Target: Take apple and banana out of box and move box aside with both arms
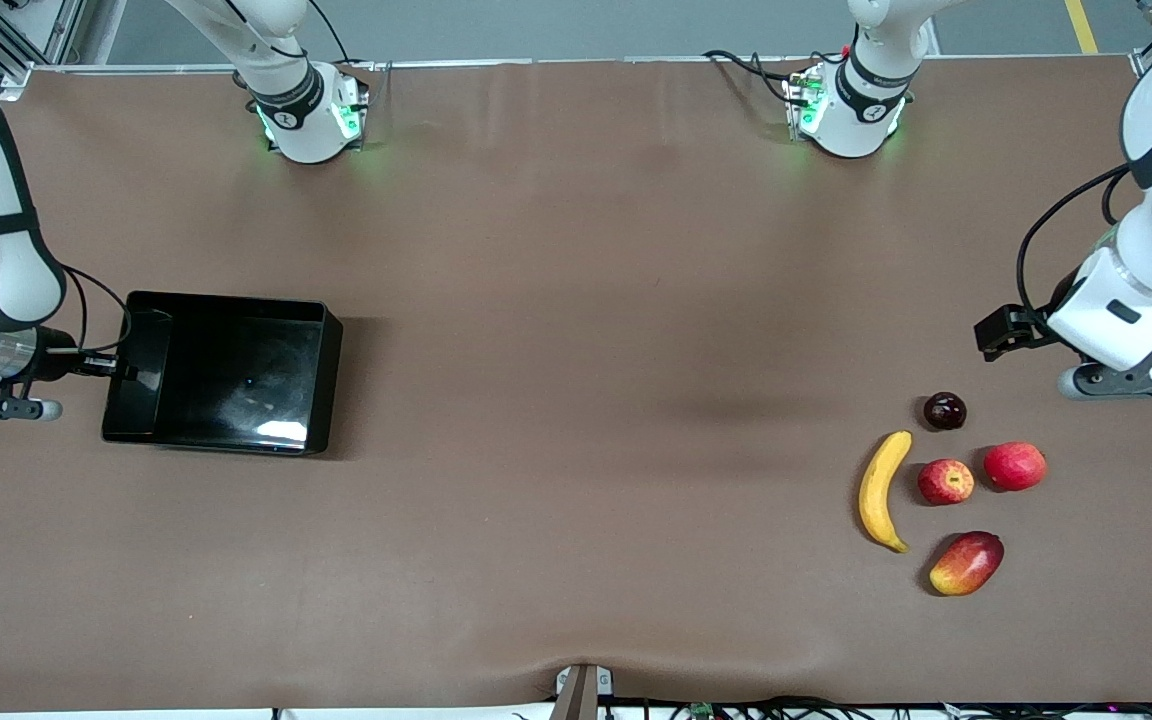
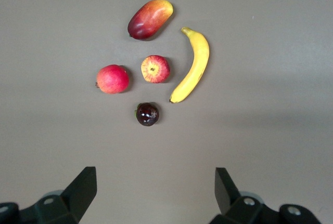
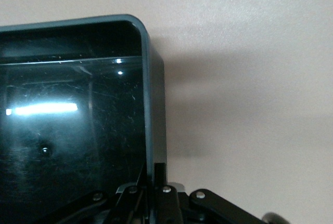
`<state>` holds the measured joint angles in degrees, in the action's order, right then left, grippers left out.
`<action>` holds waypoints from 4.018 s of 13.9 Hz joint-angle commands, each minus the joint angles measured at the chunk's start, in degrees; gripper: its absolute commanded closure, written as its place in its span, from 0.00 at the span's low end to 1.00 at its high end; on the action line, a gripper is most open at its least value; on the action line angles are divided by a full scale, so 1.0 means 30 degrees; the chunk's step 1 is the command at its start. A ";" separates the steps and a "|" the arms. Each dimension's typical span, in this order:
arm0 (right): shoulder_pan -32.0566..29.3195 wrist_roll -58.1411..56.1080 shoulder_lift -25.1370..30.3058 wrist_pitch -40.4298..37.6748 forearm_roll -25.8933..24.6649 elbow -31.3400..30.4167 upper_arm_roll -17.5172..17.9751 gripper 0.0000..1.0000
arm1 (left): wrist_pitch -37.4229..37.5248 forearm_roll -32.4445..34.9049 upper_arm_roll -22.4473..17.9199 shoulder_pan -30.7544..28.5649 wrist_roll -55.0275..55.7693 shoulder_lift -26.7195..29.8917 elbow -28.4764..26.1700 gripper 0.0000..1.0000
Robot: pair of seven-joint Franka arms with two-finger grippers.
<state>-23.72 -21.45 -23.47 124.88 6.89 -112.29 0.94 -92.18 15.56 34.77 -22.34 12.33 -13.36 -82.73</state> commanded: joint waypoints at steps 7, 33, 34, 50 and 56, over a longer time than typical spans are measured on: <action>-0.0035 -0.0878 -0.0145 -0.3910 0.0545 0.3433 0.0595 0.00 | 0.2394 -0.3691 -0.5340 0.3219 -0.0619 0.3513 -0.0198 0.00; 0.7116 0.9728 0.9908 -1.2596 -0.2066 0.5899 0.0976 0.00 | 0.2807 -0.4396 -0.8456 0.5778 -0.1648 0.5361 -0.1633 0.00; 0.7029 0.9612 0.8801 -1.2711 -0.1772 0.7385 0.0947 0.00 | 0.2807 -0.4396 -0.8456 0.5778 -0.1648 0.5361 -0.1633 0.00; 0.7291 0.7268 0.8028 -1.3854 -0.1359 0.8720 0.0917 0.00 | 0.2836 -0.5478 -0.8485 0.5778 -0.1677 0.5302 -0.1135 0.00; 0.7203 0.7179 0.9112 -1.3035 -0.1330 0.7020 0.0800 0.00 | 0.2924 -0.5480 -0.8485 0.5778 -0.1677 0.5302 -0.1135 0.00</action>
<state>-2.20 0.61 1.54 84.42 2.97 -88.43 3.25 -83.57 0.37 9.51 -4.69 8.27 1.92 -86.24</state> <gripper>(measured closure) 0.000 0.000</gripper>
